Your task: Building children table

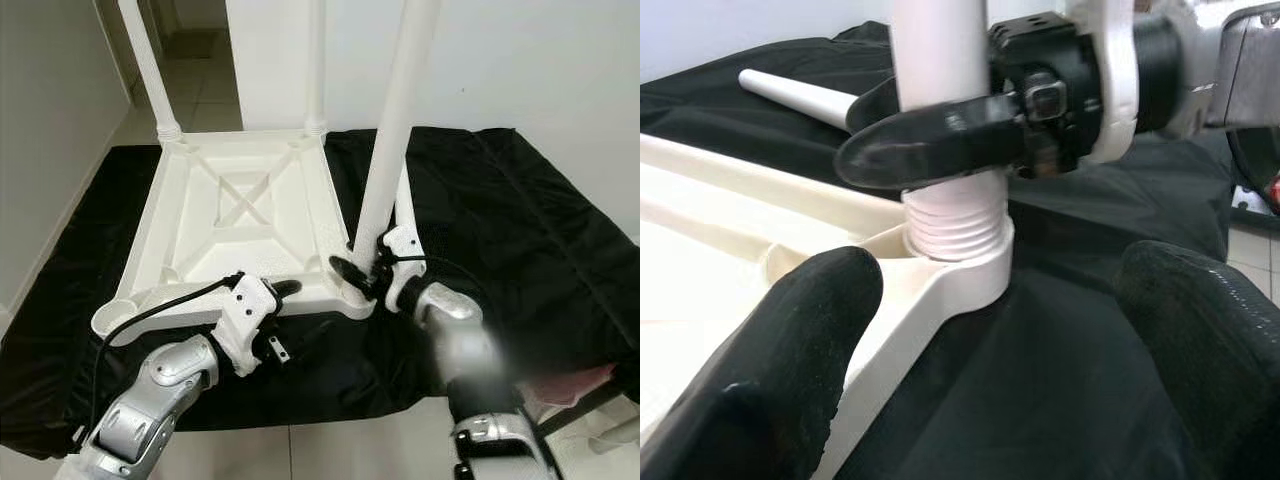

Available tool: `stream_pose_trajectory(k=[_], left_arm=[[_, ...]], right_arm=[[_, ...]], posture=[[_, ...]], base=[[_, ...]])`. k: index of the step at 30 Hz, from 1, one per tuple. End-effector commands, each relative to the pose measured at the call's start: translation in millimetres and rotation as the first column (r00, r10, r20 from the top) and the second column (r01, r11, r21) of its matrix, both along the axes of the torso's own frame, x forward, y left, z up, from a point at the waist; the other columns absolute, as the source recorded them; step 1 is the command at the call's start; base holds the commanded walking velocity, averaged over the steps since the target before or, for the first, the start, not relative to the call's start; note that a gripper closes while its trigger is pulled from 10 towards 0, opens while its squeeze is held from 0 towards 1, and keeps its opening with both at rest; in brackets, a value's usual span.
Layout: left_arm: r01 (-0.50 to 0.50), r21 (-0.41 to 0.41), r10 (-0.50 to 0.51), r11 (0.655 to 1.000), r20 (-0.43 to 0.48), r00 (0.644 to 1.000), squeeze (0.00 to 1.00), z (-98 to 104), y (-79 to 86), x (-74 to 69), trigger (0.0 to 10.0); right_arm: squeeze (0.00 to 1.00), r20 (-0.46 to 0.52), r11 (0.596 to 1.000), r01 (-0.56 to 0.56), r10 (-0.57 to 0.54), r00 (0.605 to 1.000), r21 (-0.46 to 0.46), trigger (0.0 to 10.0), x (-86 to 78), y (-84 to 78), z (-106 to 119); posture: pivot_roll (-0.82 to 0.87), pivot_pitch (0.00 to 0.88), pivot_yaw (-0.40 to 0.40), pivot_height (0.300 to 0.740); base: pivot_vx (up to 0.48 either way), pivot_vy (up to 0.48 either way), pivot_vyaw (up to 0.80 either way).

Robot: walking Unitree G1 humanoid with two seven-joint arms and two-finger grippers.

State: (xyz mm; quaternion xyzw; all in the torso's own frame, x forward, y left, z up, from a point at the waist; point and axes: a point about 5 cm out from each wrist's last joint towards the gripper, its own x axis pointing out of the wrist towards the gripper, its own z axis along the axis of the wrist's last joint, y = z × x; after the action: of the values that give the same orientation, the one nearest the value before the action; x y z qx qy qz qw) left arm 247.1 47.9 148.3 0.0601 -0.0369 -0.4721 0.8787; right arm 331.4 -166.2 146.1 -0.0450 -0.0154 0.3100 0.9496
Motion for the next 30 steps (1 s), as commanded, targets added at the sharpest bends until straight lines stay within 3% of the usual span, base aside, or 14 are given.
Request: stream_pose_trajectory(k=[1,9,10,12,13,18,19,21,22,26,27,30], left_arm=[[-0.044,0.009,0.044,0.999,-0.006,0.999,0.0,-2.0,2.3,-0.2,10.0],[-0.044,0.01,0.044,0.999,-0.007,0.999,0.0,-2.6,1.9,-0.3,10.0],[-0.045,0.01,0.046,0.999,-0.006,0.999,0.0,-2.6,2.0,0.6,10.0],[-0.045,0.01,0.046,0.999,-0.006,0.999,0.0,-2.6,2.0,0.6,10.0],[-0.045,0.009,0.045,0.999,-0.005,0.999,0.0,-2.7,1.5,1.0,10.0],[-0.044,0.009,0.044,0.999,-0.005,0.999,0.0,-2.8,1.1,1.2,10.0],[-0.041,0.008,0.041,0.999,-0.002,0.999,0.0,-2.5,0.1,1.6,10.0],[-0.041,0.008,0.041,0.999,-0.002,0.999,0.0,-2.5,0.1,1.6,10.0],[-0.036,0.009,0.036,0.999,0.0,0.999,0.0,-2.5,-0.5,1.6,10.0],[-0.036,0.009,0.036,0.999,0.0,0.999,0.0,-2.5,-0.5,1.6,10.0],[-0.033,0.01,0.033,0.999,0.001,0.999,0.0,-2.5,-0.6,1.6,10.0],[-0.03,0.011,0.03,1.0,0.0,1.0,0.0,-2.5,-0.7,1.5,10.0]], right_arm=[[0.0,-0.009,0.995,0.102,-0.102,0.995,-0.006,10.0,2.5,-5.6,0.2],[0.0,0.03,0.988,0.152,-0.152,0.988,-0.006,10.0,0.3,-2.2,4.0],[0.0,0.026,0.973,0.229,-0.229,0.973,0.028,10.0,-4.2,2.4,4.0],[0.0,0.026,0.973,0.229,-0.229,0.973,0.028,10.0,-4.2,2.4,4.0],[0.0,0.015,0.943,0.324,-0.326,0.945,0.072,10.0,-11.9,11.2,2.9],[0.0,0.001,0.916,0.389,-0.391,0.92,0.102,10.0,-17.8,16.2,2.4],[0.0,-0.007,0.873,0.466,-0.47,0.883,0.141,10.0,-26.4,25.6,1.9],[0.0,-0.007,0.873,0.466,-0.47,0.883,0.141,10.0,-26.4,25.6,1.9],[0.0,-0.023,0.841,0.514,-0.518,0.855,0.171,10.0,-33.6,34.0,0.4],[0.0,-0.023,0.841,0.514,-0.518,0.855,0.171,10.0,-33.6,34.0,0.4],[0.0,-0.043,0.809,0.555,-0.559,0.828,0.193,10.0,-39.4,39.6,-1.1],[0.0,-0.051,0.788,0.58,-0.583,0.811,0.209,10.0,-43.3,41.2,-0.7]], posture=[[-0.06,0.023,0.021,0.74],[-0.06,0.023,0.021,0.74],[-0.06,0.019,0.018,0.74],[-0.06,0.019,0.018,0.74],[-0.06,0.009,0.014,0.74],[-0.06,0.009,0.014,0.74],[-0.06,0.0,0.014,0.74],[-0.06,0.0,0.014,0.74],[-0.06,0.0,0.017,0.74],[-0.06,0.0,0.017,0.74],[-0.06,0.0,0.018,0.74],[-0.06,0.0,0.019,0.74]], base=[[0.0,0.0,0.0],[0.0,0.0,0.0],[0.0,0.0,0.0],[0.0,0.0,0.0],[0.0,0.0,0.0],[0.0,0.0,0.0],[0.0,0.0,0.0],[0.0,0.0,0.0],[0.0,0.0,0.0],[0.0,0.0,0.0],[0.0,0.0,0.0],[0.0,0.0,0.0]])
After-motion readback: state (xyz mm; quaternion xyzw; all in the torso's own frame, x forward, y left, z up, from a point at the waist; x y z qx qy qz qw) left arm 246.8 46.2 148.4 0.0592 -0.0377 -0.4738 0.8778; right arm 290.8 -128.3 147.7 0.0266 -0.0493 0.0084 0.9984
